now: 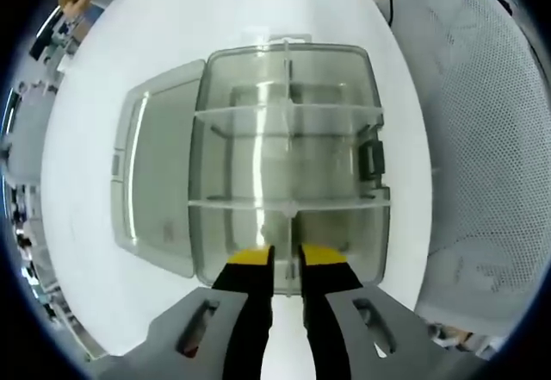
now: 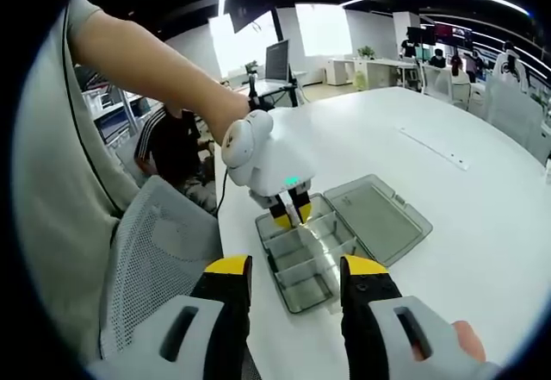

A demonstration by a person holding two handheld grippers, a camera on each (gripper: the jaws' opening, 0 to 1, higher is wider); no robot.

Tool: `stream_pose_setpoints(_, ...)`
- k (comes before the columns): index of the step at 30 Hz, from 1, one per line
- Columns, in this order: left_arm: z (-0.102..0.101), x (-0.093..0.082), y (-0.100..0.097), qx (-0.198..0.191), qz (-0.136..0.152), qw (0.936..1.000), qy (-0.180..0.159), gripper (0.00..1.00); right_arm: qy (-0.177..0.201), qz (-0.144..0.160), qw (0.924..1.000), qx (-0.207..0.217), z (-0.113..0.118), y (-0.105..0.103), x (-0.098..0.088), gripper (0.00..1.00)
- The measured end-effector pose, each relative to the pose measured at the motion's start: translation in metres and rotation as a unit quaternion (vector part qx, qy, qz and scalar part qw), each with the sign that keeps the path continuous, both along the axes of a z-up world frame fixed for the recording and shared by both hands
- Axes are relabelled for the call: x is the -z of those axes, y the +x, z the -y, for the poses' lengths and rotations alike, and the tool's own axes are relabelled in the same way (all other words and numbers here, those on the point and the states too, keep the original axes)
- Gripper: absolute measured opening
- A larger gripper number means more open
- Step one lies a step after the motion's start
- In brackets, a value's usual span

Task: Insert the divider into the dual guide fixture by aligning both edges with the guide slots and pushing it downward to the bottom, including one-sided entry, uneven engagement, binding, and posture correction.

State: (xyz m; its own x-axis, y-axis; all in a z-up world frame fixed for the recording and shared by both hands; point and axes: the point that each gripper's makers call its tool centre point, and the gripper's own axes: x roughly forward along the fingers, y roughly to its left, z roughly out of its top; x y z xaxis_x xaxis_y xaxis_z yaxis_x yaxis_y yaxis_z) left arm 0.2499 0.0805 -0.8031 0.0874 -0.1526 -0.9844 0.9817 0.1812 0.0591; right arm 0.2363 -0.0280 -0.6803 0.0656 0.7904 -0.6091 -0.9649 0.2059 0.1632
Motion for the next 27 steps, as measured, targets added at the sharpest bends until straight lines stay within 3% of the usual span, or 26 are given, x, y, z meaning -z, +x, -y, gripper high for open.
stream_pose_setpoints(27, 0.0016, -0.0036, 0.0056, -0.02, 0.054, 0.9973, -0.047, 0.31, -0.002, 0.0, 1.0, 0.0, -0.0002, -0.0025, 0.0025, 0.38)
